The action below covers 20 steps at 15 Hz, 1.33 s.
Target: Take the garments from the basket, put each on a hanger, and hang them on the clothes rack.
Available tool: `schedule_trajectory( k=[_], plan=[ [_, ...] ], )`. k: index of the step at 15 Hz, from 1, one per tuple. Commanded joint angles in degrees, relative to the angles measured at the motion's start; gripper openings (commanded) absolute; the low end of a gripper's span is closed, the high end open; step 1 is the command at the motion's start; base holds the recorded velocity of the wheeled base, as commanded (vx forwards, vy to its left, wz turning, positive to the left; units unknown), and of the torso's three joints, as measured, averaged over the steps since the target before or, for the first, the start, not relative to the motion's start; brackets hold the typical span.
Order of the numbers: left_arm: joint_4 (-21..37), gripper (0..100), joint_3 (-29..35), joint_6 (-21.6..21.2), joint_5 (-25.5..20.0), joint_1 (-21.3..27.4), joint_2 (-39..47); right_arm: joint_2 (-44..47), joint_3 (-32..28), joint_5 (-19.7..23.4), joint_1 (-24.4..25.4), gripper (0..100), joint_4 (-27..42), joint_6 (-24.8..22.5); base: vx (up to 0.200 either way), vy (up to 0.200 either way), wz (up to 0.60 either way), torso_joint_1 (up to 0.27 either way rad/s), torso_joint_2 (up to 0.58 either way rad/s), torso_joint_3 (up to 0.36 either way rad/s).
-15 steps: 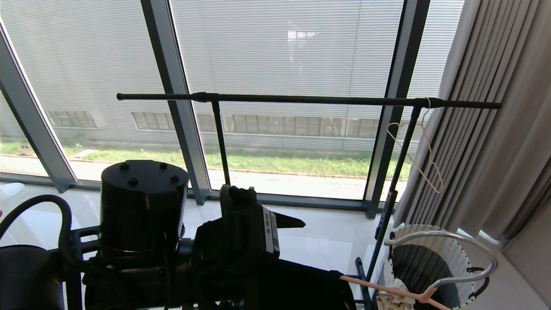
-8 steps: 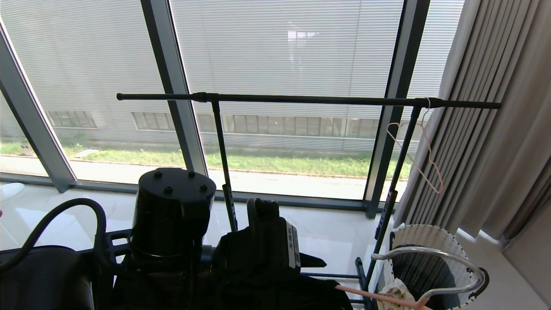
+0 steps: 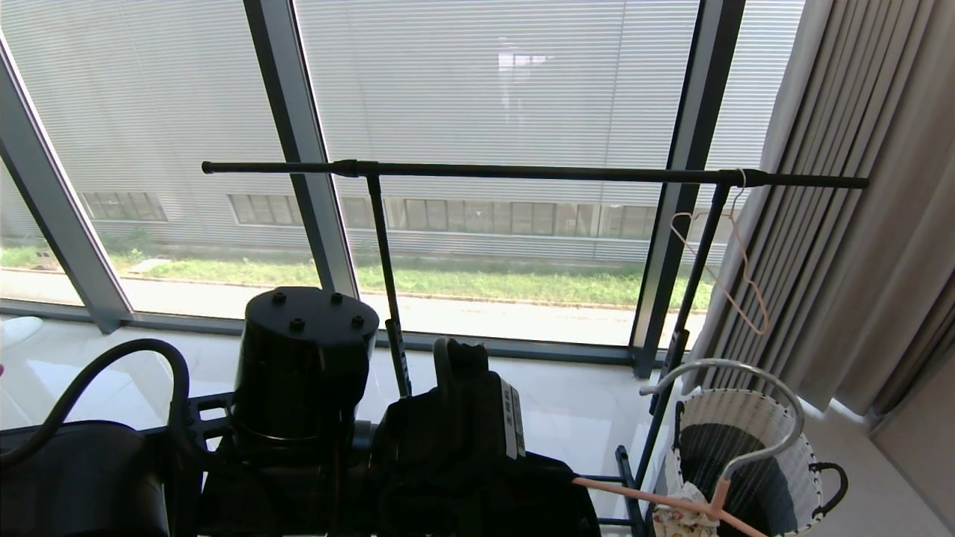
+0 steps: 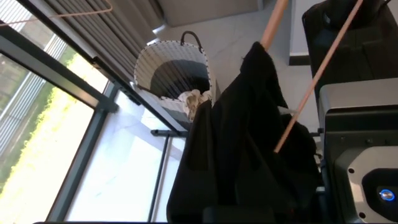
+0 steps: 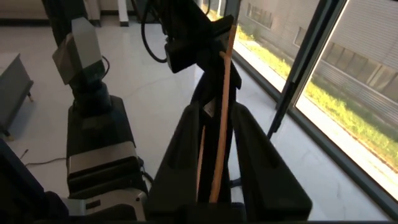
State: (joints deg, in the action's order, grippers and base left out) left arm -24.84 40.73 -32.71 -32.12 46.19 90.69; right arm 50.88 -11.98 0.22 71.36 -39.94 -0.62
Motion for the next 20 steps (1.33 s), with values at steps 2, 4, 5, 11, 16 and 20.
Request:
schedule_trajectory(
  k=[2,4,5,11,16,20],
  plan=[
    [-0.2,0,0.1,-0.1,-0.1,0.0,-0.1,-1.6,0.9,-0.3,-0.1,100,0.4,0.1,0.000,0.000,0.00,0.000,0.00,0.000],
    [-0.2,0,0.1,-0.1,0.0,0.0,0.0,-2.4,1.5,-0.5,-0.2,100,0.5,0.1,0.000,0.000,0.00,0.000,0.00,0.000],
    [-0.2,0,0.0,-0.1,0.1,-0.3,0.1,-2.8,1.5,-0.6,-0.5,100,0.5,0.2,0.000,0.000,0.00,0.000,0.00,0.000],
    [-5.0,0,-1.5,-0.3,5.1,-8.6,0.6,-2.9,1.6,-0.5,-13.3,100,2.8,0.1,0.000,0.000,0.00,0.000,0.00,0.000],
    [-13.1,0,-7.4,-0.7,6.4,-15.6,0.5,-2.9,1.3,-0.6,-19.2,100,10.5,0.0,0.000,0.000,0.00,0.000,0.00,0.000],
    [-12.6,0,1.5,2.8,7.9,-22.2,2.5,-5.6,1.4,-1.4,-27.4,100,24.0,-5.7,0.000,0.000,0.00,0.000,0.00,0.000]
  ],
)
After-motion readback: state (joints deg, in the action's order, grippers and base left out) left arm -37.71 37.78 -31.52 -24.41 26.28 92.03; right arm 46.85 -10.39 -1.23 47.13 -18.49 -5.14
